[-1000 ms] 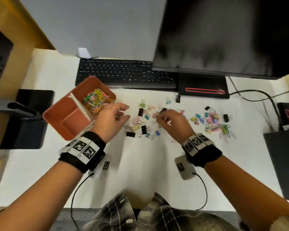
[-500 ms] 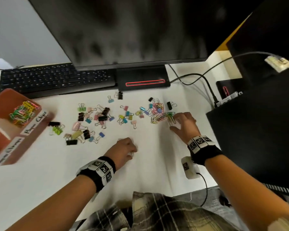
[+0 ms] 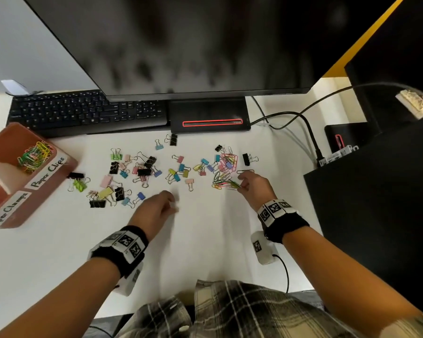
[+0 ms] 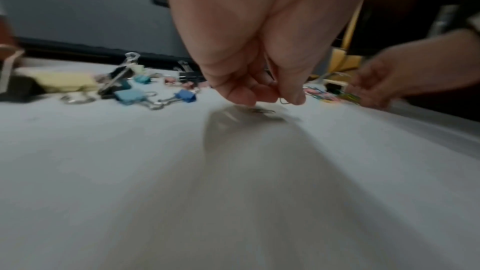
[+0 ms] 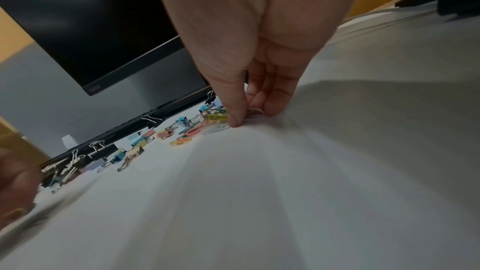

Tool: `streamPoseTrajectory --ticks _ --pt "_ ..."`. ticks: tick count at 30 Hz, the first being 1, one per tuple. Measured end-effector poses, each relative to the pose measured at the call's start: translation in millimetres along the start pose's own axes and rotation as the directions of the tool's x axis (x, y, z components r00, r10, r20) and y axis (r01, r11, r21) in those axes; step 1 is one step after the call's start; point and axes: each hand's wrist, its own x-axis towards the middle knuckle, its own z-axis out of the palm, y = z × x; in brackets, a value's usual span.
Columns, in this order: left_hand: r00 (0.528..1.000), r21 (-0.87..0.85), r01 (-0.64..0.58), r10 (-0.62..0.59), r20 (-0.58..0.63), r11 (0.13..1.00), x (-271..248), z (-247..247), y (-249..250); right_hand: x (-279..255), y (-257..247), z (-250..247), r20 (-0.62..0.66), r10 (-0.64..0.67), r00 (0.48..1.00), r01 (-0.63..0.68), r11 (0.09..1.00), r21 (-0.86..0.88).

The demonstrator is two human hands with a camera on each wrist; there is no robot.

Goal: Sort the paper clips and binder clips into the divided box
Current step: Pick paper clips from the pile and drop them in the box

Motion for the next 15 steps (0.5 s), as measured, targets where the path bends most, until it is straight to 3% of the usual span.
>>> streamPoseTrajectory --ticks 4,9,15 --pt "0.993 -0.016 0.115 -0.115 -0.03 0.993 5 -5 -8 -1 1 -2 0.034 0.018 0.999 -0.017 1.0 -0.024" --pt "0.999 0.11 0.032 -0.029 -0.027 0.993 18 -4 -13 -3 2 -2 0.004 -0.03 1.0 0.03 0.995 -0.097" --pt "0.998 0.284 -0.021 0.036 -0.048 0.959 15 4 -13 -4 7 -4 0.003 -0.04 0.999 0.04 0.998 -0.039"
